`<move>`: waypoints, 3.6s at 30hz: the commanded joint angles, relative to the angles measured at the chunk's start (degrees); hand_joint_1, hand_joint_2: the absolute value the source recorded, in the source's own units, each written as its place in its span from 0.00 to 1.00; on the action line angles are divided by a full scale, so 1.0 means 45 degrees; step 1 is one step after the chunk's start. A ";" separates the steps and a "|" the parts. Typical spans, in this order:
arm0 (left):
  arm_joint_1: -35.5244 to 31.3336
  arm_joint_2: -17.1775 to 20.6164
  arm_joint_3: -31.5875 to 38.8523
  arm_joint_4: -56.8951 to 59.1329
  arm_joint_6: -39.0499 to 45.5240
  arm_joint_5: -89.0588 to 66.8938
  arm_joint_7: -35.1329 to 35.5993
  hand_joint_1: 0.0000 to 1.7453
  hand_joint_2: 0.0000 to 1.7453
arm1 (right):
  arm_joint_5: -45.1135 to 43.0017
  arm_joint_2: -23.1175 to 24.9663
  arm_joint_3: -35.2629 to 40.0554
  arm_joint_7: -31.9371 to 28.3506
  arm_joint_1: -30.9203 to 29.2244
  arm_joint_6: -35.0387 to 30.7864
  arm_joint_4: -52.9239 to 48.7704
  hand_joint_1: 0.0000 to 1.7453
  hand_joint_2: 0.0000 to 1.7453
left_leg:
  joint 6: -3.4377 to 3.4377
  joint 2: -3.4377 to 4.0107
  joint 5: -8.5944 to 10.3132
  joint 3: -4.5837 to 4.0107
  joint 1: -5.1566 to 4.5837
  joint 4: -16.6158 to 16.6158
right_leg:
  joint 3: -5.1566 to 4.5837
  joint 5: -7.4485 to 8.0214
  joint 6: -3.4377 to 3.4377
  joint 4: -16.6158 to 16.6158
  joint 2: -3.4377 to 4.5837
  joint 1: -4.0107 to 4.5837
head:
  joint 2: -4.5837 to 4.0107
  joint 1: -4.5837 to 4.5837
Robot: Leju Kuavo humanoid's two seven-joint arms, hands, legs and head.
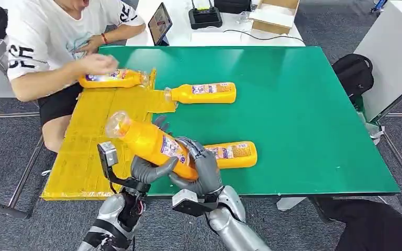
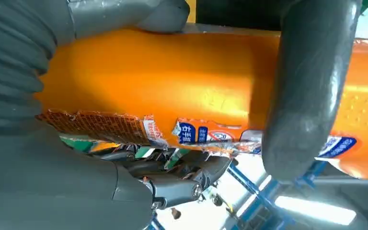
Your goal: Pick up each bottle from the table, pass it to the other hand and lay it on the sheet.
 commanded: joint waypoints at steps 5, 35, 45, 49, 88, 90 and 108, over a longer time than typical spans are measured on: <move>-0.0574 0.0080 -0.0213 0.0660 -0.0563 0.0672 0.0072 1.00 1.00 | -0.0458 0.0053 0.1006 -0.0137 -0.0519 0.0468 0.2480 1.00 1.00 | 0.0024 -0.0004 -0.0029 0.0094 0.0010 -0.0016 | 0.0105 -0.0028 -0.0052 -0.0027 -0.0029 0.0023 | 0.0000 0.0000; -0.0874 0.0118 0.0035 0.0376 0.1122 -0.0404 -0.0484 1.00 1.00 | -0.1458 0.0283 0.0824 0.0064 -0.0915 0.1355 0.2099 0.00 0.00 | 0.0018 0.0004 -0.0023 0.0058 0.0006 -0.0003 | 0.0058 -0.0024 -0.0041 -0.0008 -0.0019 0.0018 | 0.0000 0.0005; -0.2243 0.0350 0.2481 0.0990 0.5299 -0.2452 -0.1433 1.00 1.00 | -0.3609 -0.0251 -0.0243 0.0687 -0.0005 0.3192 -0.1363 0.00 0.00 | 0.0008 0.0021 -0.0008 0.0024 0.0006 -0.0001 | 0.0016 -0.0004 -0.0035 0.0002 0.0002 0.0016 | 0.0000 0.0000; -0.2736 0.0533 0.2936 0.1767 0.6618 -0.3602 -0.2060 1.00 1.00 | -0.3680 -0.0189 -0.0325 0.0386 -0.0015 0.3018 -0.1338 0.00 0.00 | 0.0012 -0.0007 -0.0002 0.0039 0.0012 -0.0010 | 0.0039 -0.0008 -0.0039 -0.0010 -0.0024 0.0025 | 0.0000 0.0005; -0.7772 0.3792 0.1631 1.1385 0.8382 -2.1346 0.4070 1.00 1.00 | -0.4034 -0.0507 -0.0128 -0.0120 0.0661 0.0880 -0.5592 0.00 0.00 | 0.0003 0.0023 0.0002 0.0008 0.0019 0.0002 | 0.0003 -0.0005 -0.0031 0.0015 0.0005 0.0027 | 0.0000 0.0010; -0.7719 0.3735 0.2324 1.1432 0.7740 -2.0635 0.3829 1.00 1.00 | -0.4059 -0.0494 -0.0158 -0.0009 0.0692 0.0919 -0.5562 0.00 0.00 | 0.0001 0.0025 0.0004 0.0006 0.0019 0.0000 | -0.0001 -0.0002 -0.0030 0.0014 0.0008 0.0027 | 0.0000 0.0005; -0.7464 0.3717 0.3092 1.1482 0.6791 -1.9886 0.3625 1.00 1.00 | -0.4052 -0.0453 -0.0138 0.0268 0.0586 0.1099 -0.5187 0.00 0.00 | 0.0005 0.0025 0.0000 0.0018 0.0022 -0.0004 | 0.0014 -0.0006 -0.0035 0.0008 0.0006 0.0031 | 0.0000 0.0010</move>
